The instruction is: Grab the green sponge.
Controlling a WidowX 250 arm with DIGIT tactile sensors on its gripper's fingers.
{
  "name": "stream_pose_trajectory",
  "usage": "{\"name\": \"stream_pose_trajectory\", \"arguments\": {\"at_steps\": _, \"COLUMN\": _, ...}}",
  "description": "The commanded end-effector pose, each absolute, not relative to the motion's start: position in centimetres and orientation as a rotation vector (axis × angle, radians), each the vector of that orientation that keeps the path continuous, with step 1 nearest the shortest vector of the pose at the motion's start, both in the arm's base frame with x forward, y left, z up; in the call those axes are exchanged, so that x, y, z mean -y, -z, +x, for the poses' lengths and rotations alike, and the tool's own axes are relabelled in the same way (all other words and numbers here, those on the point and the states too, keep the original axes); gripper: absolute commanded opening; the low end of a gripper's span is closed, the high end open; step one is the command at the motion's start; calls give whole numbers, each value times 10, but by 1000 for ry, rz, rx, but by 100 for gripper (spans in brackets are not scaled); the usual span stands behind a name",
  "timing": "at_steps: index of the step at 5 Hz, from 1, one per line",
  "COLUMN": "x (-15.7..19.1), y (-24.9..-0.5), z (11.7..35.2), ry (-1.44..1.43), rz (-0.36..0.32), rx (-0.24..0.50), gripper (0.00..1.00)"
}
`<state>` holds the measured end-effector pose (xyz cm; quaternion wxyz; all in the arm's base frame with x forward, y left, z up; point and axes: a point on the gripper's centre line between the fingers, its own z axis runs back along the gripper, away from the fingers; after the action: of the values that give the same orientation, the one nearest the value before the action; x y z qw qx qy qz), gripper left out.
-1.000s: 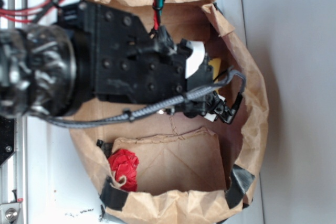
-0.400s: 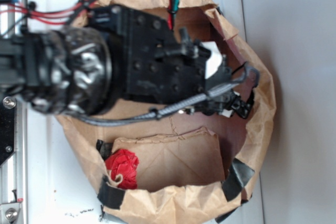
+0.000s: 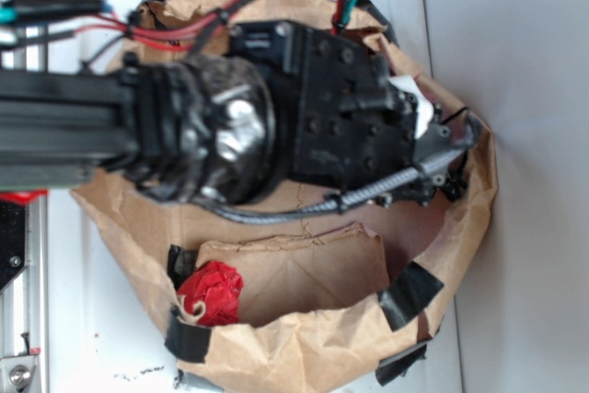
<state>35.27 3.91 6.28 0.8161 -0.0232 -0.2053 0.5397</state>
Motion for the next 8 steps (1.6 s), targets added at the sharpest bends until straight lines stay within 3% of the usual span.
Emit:
{"name": "stream_pose_trajectory", "arguments": {"at_steps": 1, "x": -40, "y": -77, "z": 371, "ry": -1128, "rz": -55, "rx": 527, "gripper": 100}}
{"name": "stream_pose_trajectory", "arguments": {"at_steps": 7, "x": -39, "y": -55, "z": 366, "ry": -1069, "rz": 10, "rx": 554, "gripper": 100}}
{"name": "stream_pose_trajectory", "arguments": {"at_steps": 8, "x": -41, "y": -55, "z": 365, "ry": -1079, "rz": 4, "rx": 552, "gripper": 0}}
